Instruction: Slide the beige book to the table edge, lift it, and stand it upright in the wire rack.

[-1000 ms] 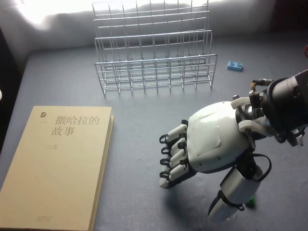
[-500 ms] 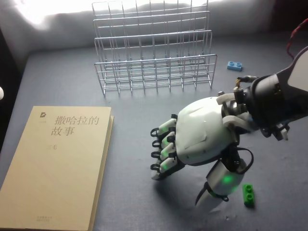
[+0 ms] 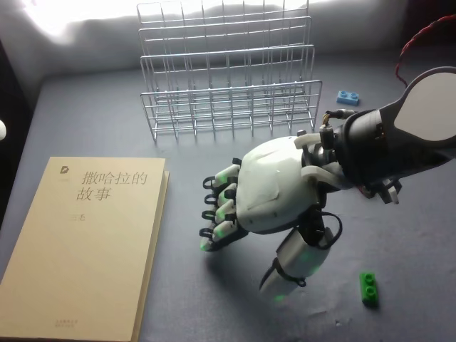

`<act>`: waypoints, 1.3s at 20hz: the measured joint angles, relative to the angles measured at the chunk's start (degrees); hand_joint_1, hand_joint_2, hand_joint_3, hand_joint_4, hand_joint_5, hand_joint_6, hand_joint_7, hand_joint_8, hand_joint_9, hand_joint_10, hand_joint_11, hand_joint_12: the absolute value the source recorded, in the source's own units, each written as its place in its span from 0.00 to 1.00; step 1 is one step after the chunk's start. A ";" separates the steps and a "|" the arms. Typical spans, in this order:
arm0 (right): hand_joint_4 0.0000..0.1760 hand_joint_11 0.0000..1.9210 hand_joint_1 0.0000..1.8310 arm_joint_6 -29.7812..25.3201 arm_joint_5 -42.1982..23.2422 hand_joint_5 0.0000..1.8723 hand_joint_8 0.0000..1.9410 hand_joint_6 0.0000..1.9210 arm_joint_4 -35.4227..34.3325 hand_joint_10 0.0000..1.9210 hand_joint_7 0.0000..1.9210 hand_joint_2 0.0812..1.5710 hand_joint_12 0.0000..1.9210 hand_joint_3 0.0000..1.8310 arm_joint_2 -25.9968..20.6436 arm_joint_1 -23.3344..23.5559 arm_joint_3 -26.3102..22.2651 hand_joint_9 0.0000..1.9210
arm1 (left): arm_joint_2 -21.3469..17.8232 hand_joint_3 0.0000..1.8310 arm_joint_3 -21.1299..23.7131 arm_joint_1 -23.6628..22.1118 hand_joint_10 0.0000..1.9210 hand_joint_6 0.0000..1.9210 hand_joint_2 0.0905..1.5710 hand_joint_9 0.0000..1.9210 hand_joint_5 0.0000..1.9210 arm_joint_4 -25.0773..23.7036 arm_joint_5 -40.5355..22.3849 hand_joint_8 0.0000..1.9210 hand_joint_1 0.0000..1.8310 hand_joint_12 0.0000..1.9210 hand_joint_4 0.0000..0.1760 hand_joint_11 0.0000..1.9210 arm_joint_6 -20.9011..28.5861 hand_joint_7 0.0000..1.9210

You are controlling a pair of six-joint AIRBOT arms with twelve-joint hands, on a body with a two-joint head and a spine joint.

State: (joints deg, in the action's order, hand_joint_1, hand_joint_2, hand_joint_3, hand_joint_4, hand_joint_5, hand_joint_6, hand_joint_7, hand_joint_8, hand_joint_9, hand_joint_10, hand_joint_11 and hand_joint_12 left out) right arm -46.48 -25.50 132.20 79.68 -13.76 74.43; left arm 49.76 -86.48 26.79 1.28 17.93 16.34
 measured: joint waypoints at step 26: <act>0.00 0.00 0.05 -2.21 4.22 0.12 0.00 0.00 -0.35 0.00 0.13 0.69 0.41 0.00 11.17 0.79 7.85 0.14 | 0.09 0.00 0.37 0.59 0.00 0.00 0.67 0.08 0.08 -0.17 -1.27 0.00 0.43 0.23 0.00 0.00 -0.68 0.08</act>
State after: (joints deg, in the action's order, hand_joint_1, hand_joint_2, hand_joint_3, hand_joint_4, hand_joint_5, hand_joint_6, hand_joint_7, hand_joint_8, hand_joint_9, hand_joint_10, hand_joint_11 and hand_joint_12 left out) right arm -48.69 -21.28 131.85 90.85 -12.97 82.28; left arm 49.84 -86.11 27.38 1.10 16.67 15.66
